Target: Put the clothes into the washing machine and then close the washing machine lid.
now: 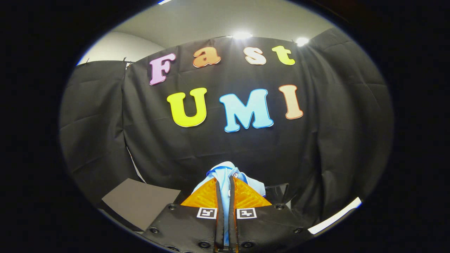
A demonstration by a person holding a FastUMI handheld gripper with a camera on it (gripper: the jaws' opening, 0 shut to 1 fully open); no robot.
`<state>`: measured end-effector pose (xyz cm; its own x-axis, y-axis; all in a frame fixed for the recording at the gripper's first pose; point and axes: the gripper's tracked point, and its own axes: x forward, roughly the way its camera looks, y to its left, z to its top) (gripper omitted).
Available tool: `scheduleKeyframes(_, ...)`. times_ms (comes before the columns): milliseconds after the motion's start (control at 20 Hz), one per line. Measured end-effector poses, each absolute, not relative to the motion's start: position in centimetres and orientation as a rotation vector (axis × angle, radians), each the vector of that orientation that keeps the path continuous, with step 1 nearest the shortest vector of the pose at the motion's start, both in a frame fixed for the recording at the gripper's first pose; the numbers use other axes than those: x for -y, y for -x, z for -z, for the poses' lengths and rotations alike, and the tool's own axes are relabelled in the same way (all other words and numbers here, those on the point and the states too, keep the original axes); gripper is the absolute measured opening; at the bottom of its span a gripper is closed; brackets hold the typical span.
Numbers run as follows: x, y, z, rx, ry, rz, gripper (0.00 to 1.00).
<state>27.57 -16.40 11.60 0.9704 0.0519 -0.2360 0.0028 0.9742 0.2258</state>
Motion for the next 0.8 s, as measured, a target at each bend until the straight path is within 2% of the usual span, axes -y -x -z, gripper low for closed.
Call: scheduleKeyframes(800, 14.3, -29.1, 4.5, -0.464, -0.247, -0.032, 0.06)
